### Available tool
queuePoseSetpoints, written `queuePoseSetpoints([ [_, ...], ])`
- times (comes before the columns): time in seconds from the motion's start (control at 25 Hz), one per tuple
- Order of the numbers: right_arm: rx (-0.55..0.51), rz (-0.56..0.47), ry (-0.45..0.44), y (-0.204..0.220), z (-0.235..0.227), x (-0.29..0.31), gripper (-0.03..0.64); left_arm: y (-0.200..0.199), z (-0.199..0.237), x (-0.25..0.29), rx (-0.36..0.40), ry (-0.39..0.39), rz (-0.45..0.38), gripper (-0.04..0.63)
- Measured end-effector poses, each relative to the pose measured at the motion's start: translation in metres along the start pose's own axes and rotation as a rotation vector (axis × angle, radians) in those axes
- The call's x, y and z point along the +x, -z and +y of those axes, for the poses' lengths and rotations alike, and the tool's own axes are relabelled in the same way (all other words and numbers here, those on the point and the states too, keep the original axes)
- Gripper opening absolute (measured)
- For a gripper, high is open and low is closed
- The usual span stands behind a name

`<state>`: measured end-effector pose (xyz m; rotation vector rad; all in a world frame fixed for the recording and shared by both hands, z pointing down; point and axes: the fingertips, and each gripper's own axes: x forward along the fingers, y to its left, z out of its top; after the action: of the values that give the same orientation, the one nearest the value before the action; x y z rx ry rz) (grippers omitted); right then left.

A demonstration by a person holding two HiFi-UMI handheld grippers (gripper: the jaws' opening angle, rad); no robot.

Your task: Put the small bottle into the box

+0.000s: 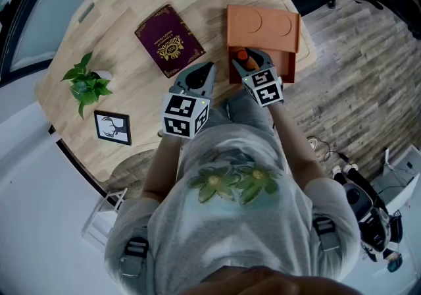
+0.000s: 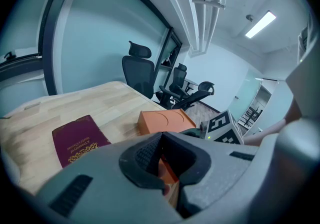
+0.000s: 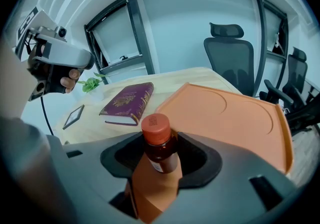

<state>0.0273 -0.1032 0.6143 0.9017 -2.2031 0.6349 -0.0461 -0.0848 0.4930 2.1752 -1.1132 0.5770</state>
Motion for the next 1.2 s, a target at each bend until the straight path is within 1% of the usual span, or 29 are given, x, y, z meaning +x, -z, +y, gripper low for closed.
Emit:
queuePoseSetpoints([
  [1.2, -0.055, 0.028, 0.013, 0.0075, 0.0041, -0.0016, 0.209, 0.002, -0.0059, 0.0, 0.022, 0.009, 0.003, 0.008],
])
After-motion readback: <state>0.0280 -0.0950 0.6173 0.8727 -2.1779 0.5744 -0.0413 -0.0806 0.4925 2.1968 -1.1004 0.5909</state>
